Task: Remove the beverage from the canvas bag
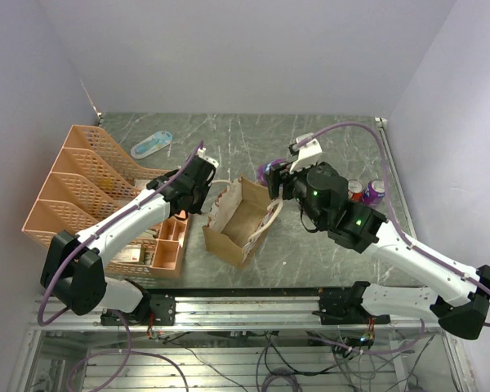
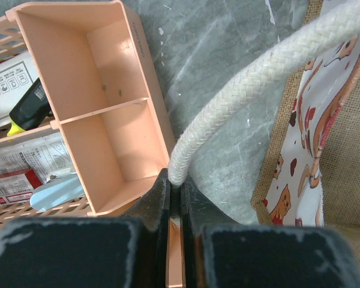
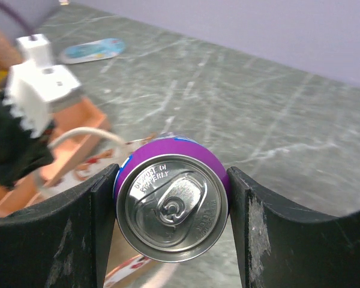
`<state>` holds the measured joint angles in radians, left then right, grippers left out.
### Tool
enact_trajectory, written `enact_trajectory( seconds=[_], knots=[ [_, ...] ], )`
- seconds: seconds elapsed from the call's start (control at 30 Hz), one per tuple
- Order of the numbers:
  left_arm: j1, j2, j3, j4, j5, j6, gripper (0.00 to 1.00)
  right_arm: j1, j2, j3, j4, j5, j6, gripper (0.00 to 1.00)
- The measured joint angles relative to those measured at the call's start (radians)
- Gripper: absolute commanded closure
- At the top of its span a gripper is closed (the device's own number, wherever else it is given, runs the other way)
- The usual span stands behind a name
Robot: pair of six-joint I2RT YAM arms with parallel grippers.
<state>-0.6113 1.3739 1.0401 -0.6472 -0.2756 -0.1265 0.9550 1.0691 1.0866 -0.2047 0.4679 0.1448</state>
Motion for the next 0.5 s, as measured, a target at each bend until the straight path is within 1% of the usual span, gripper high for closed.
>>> enact_trajectory(
  seconds=[0.17,0.23,0.3,0.43,0.5],
  knots=[
    [0.000,0.000,0.000,0.000,0.000,0.000,0.93,-0.011,0.000,-0.001,-0.003,0.240,-0.033,1.00],
    [0.000,0.000,0.000,0.000,0.000,0.000,0.93,-0.049,0.003,-0.002,-0.002,0.302,-0.031,1.00],
    [0.000,0.000,0.000,0.000,0.000,0.000,0.93,-0.132,0.007,-0.005,-0.001,0.320,-0.014,1.00],
    [0.000,0.000,0.000,0.000,0.001,0.000,0.93,-0.415,0.022,-0.038,-0.004,0.289,0.059,1.00],
    [0.000,0.000,0.000,0.000,0.005,0.000,0.93,-0.534,0.039,-0.051,-0.014,0.299,0.087,1.00]
  ],
)
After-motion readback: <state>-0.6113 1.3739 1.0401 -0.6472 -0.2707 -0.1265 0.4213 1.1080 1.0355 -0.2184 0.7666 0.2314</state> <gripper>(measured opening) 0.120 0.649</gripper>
